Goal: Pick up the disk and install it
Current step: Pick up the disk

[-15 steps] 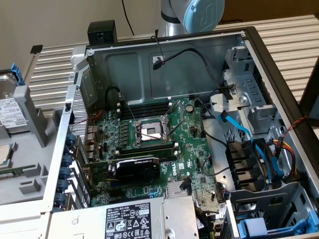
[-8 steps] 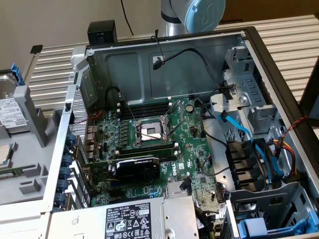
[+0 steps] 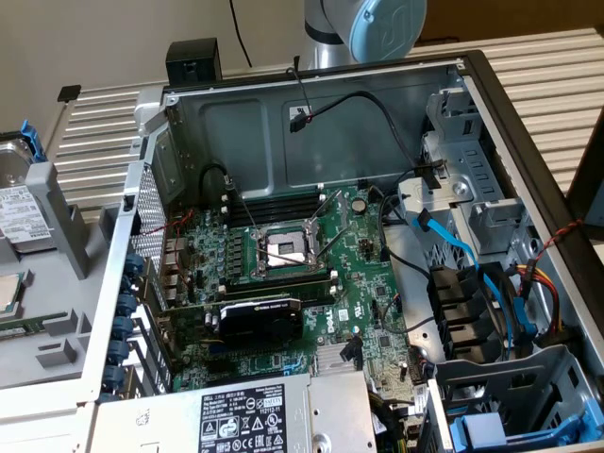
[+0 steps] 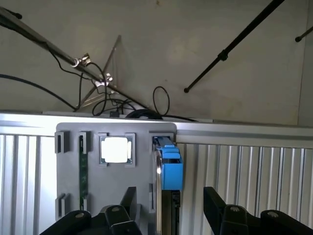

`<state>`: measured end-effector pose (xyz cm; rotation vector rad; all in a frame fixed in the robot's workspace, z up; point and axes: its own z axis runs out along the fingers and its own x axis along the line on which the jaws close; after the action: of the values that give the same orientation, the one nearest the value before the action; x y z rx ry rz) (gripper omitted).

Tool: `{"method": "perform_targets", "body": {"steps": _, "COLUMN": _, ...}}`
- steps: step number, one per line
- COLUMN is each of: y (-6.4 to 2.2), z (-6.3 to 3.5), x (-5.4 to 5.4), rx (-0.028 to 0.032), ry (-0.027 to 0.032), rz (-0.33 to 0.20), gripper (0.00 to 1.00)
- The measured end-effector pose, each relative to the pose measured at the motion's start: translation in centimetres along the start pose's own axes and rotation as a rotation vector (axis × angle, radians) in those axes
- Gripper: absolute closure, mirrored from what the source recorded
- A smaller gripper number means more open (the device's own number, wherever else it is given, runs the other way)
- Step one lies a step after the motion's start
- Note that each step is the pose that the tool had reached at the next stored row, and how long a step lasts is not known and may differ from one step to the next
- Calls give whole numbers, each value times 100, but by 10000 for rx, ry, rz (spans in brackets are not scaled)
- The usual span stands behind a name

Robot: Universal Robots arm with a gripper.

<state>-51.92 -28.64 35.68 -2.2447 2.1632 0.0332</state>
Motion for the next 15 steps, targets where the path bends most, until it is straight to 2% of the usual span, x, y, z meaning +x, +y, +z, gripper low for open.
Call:
{"method": "perform_targets", "body": {"steps": 3, "y": -4, "z": 38, "x": -17, "rx": -62, "ry": 18, "rz": 2, "gripper": 35}}
{"method": "perform_targets", "body": {"steps": 8, "y": -5, "z": 116, "x": -26, "rx": -104, "ry": 41, "rz": 3, "gripper": 35}}
{"method": "perform_targets", "body": {"steps": 15, "y": -5, "z": 233, "x": -35, "rx": -168, "ry": 112, "rz": 7, "gripper": 35}}
